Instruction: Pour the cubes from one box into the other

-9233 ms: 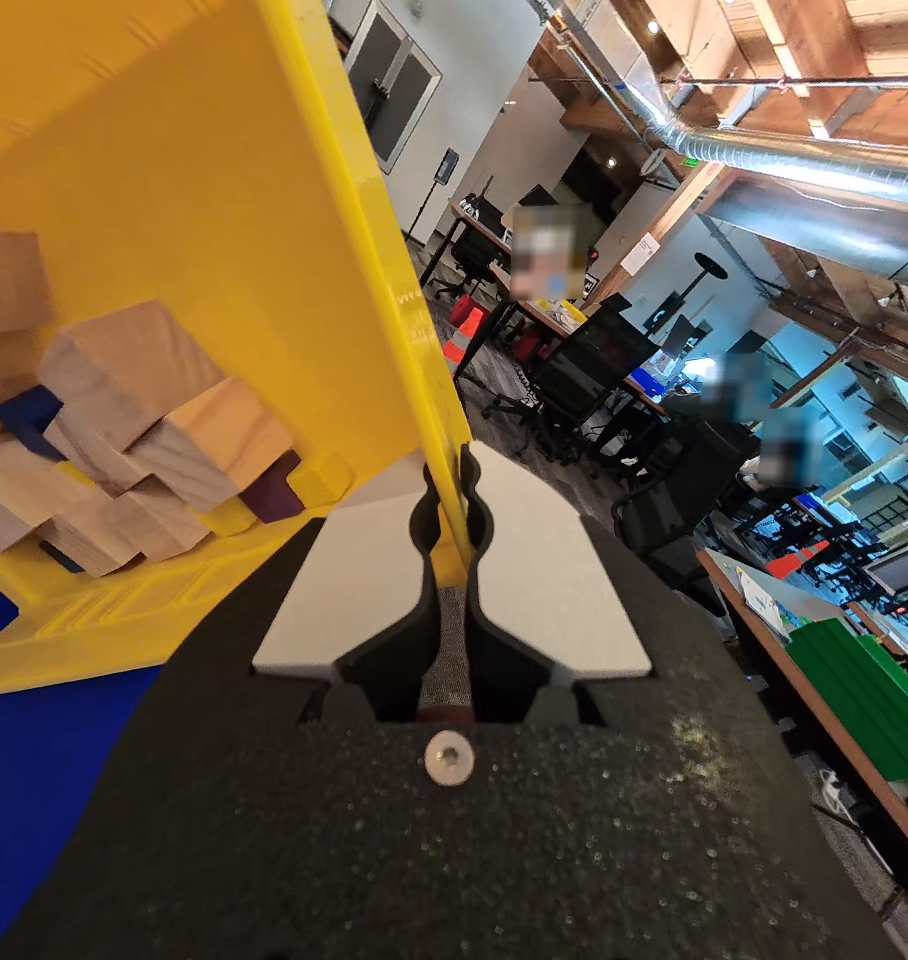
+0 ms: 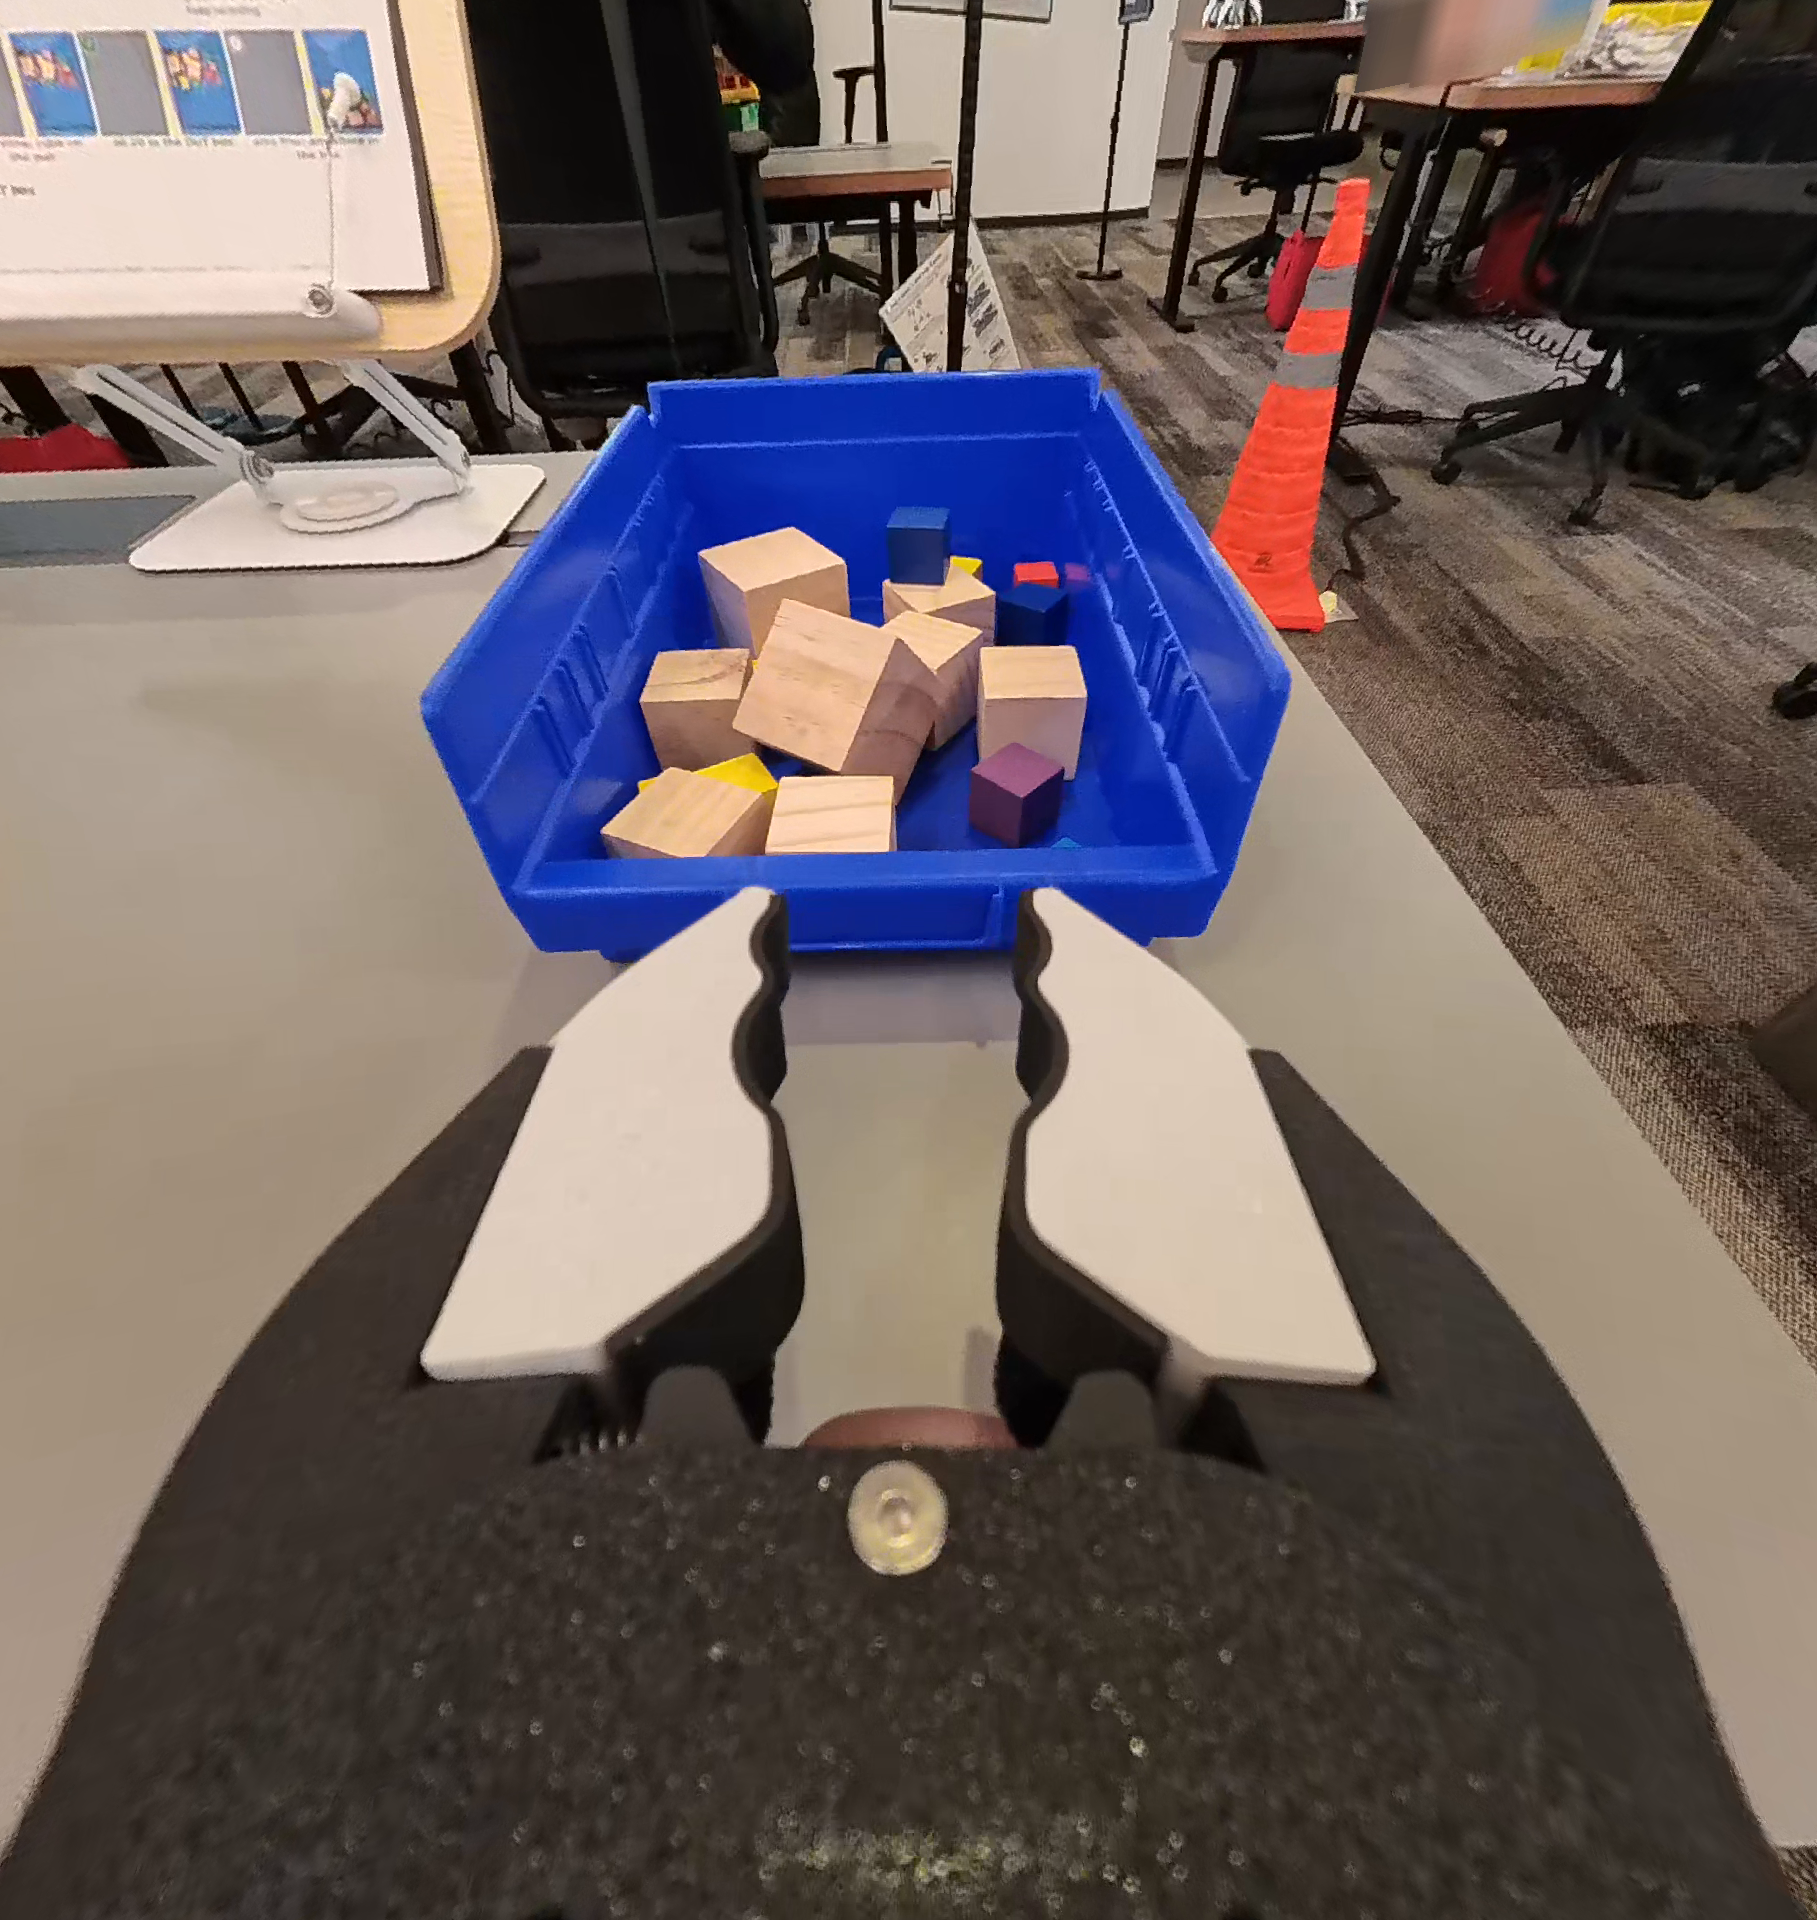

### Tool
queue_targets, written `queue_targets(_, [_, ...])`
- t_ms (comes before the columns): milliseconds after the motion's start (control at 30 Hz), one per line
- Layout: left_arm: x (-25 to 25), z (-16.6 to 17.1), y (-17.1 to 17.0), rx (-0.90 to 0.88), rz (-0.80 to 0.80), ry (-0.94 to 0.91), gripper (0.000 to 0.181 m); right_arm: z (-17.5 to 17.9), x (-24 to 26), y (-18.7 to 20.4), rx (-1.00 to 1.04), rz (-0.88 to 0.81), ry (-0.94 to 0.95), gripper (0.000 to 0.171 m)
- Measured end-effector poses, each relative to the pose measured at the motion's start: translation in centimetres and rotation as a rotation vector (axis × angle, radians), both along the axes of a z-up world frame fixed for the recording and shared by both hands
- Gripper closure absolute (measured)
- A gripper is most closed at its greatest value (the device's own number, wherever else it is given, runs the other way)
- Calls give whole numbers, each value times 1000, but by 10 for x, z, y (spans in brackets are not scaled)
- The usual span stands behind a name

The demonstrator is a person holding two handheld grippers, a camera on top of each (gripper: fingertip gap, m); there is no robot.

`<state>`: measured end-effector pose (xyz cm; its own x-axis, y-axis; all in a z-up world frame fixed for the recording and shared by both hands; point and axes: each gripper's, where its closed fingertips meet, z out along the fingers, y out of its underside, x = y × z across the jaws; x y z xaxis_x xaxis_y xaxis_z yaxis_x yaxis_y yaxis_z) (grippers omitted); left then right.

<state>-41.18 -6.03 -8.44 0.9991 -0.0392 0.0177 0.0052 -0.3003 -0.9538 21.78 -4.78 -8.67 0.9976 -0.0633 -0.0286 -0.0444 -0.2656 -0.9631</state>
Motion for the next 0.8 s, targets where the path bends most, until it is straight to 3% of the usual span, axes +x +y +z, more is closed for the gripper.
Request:
queue_targets(633, [7, -9, 5, -42, -7, -14, 144, -7, -6, 11, -37, 24, -39, 130])
queue_targets(733, [44, 3, 3, -49, -48, -34, 145, 4, 4, 13, -2, 7, -26, 130])
queue_targets(800, [114, 16, 2, -60, -184, -84, 141, 19, 20, 20, 36, -19, -8, 130])
